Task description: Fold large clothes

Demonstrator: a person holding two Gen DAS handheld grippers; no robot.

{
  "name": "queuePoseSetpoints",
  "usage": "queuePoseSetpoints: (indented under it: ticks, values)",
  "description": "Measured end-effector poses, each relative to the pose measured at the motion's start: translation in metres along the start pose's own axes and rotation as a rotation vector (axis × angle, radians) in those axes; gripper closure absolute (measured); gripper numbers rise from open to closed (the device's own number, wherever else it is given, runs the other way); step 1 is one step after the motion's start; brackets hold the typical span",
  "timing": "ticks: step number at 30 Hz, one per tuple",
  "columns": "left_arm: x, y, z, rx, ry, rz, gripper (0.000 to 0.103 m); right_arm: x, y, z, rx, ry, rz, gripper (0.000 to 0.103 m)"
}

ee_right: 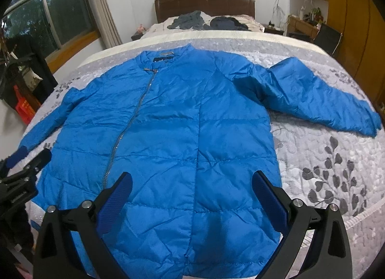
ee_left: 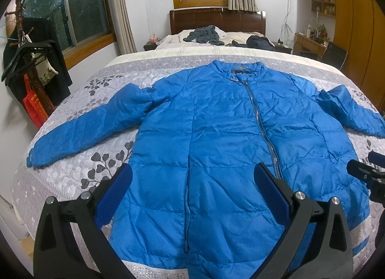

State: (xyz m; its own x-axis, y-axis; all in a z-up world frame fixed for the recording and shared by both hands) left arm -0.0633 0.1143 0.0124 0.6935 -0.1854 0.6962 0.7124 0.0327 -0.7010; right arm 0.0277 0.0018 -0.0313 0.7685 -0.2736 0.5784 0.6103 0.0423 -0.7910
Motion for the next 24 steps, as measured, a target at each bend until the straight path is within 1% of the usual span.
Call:
queuePoseSetpoints:
  ticks: [1, 3, 5, 6, 7, 9, 11, 13, 15, 16, 18, 20, 24]
  values:
    - [0.0, 0.004, 0.0, -0.008, 0.001, 0.013, 0.003, 0.001, 0.001, -0.004, 0.012, 0.014, 0.009, 0.004]
    - [0.001, 0.013, -0.001, -0.067, 0.005, 0.053, 0.003, 0.006, 0.002, -0.014, 0.021, 0.042, 0.016, 0.004]
    - [0.002, 0.024, -0.003, -0.157, 0.008, 0.102, 0.003, 0.016, 0.002, -0.032, 0.003, 0.076, 0.007, 0.004]
    - [0.003, 0.03, -0.004, -0.192, 0.007, 0.122, 0.003, 0.022, 0.001, -0.044, -0.016, 0.1, -0.001, 0.004]
    - [0.004, 0.035, -0.005, -0.209, 0.004, 0.135, 0.003, 0.028, 0.0, -0.057, -0.03, 0.128, -0.01, 0.004]
    - [0.009, 0.046, -0.007, -0.199, 0.006, 0.145, 0.003, 0.042, 0.0, -0.093, -0.042, 0.214, -0.017, 0.004]
    - [0.02, 0.054, -0.013, -0.184, 0.035, 0.146, 0.003, 0.054, 0.001, -0.136, -0.035, 0.326, -0.019, 0.004]
    - [0.032, 0.061, -0.023, -0.18, 0.064, 0.146, 0.003, 0.065, 0.004, -0.179, -0.068, 0.414, -0.007, 0.004]
    - [0.044, 0.066, -0.032, -0.185, 0.079, 0.147, 0.003, 0.075, 0.008, -0.23, -0.14, 0.488, 0.004, 0.004]
    - [0.051, 0.07, -0.038, -0.188, 0.086, 0.149, 0.003, 0.078, 0.01, -0.249, -0.157, 0.512, 0.013, 0.004]
    - [0.067, 0.076, -0.052, -0.204, 0.099, 0.149, 0.003, 0.081, 0.017, -0.295, -0.179, 0.595, 0.047, 0.004]
    - [0.082, 0.084, -0.065, -0.216, 0.11, 0.152, 0.003, 0.079, 0.023, -0.34, -0.169, 0.703, 0.066, 0.004]
    - [0.102, 0.099, -0.085, -0.239, 0.093, 0.148, 0.003, 0.075, 0.029, -0.392, -0.169, 0.812, 0.071, 0.004]
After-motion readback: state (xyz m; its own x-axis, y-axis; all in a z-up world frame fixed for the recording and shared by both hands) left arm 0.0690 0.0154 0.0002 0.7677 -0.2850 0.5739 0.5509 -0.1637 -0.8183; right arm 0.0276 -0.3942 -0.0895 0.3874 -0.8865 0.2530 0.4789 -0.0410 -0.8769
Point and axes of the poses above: each gripper's, at about its wrist camera, not at the fingertips, and y roughly the way its jaws point, z to its left, x to its top, the point moved 3 cm from there along y, roughly the way its jaws point, and after that the axes turned 6 degrees about y, right-handed, at the moved point
